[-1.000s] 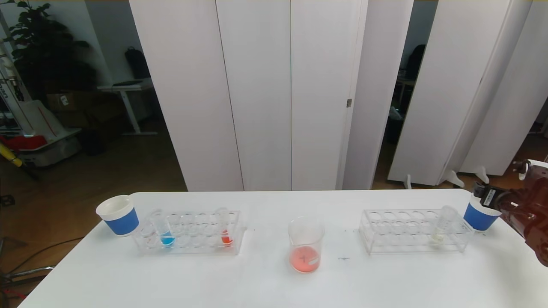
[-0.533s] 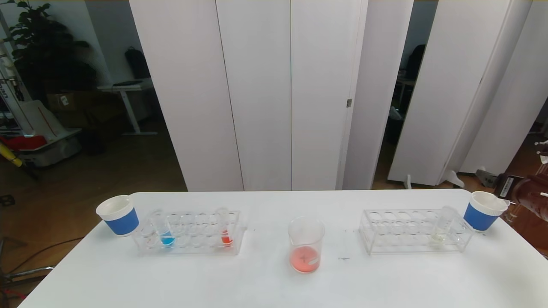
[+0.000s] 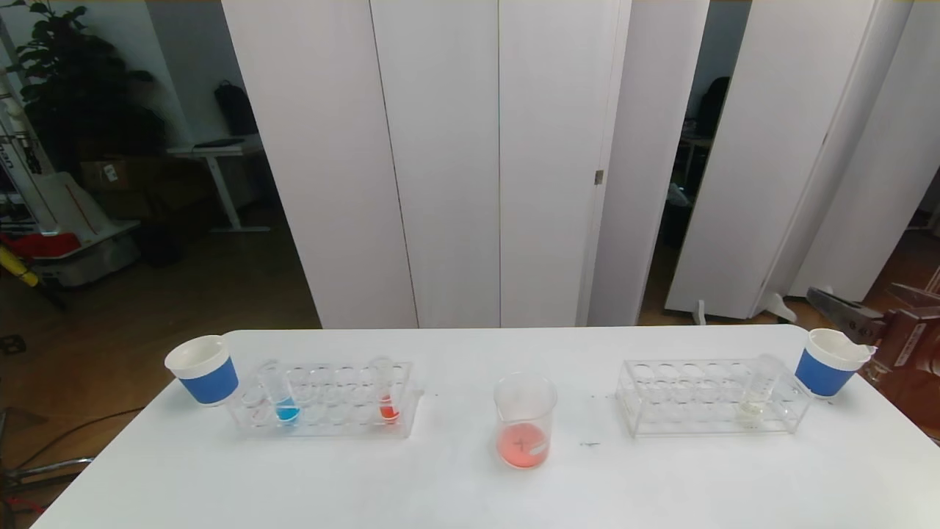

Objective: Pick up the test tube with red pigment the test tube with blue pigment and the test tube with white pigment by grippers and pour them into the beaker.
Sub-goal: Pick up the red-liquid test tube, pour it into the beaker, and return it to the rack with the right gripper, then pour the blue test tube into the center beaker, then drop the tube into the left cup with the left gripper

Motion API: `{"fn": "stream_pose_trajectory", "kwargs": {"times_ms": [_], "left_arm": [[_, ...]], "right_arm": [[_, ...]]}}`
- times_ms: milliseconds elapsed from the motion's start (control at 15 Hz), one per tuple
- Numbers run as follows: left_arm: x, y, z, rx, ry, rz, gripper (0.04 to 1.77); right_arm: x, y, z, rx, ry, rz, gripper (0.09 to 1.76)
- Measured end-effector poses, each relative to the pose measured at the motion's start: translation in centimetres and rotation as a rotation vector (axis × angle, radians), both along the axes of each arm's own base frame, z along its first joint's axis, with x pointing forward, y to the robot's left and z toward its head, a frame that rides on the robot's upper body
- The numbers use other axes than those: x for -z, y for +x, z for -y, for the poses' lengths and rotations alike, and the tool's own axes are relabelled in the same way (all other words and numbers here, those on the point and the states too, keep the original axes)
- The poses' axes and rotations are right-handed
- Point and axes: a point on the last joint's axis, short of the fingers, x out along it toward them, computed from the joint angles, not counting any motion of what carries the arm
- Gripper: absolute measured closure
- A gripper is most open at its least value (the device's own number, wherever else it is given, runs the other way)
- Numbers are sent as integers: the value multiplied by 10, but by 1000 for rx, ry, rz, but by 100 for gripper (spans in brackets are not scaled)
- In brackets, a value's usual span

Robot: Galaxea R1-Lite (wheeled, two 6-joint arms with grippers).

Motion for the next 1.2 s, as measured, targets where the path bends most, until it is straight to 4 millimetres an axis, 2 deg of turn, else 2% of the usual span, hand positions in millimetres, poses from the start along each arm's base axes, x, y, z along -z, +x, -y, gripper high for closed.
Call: {"fn": "stream_pose_trajectory", "kwargs": {"times_ms": [200, 533, 867, 1000, 1200], "left_arm": [[0, 0, 0, 0, 0, 0, 6], [0, 0, 0, 0, 0, 0, 6], [0, 0, 0, 0, 0, 0, 6], [0, 0, 0, 0, 0, 0, 6], [0, 0, 0, 0, 0, 0, 6]], "right_arm": [[-14, -48, -19, -92, -2, 10, 10], [-23, -135, -23, -125, -1, 68, 10], [-4, -216, -24, -104, 49, 159, 10], [8, -238, -24, -118, 60, 188, 10], [27, -257, -24, -132, 63, 211, 10]]}}
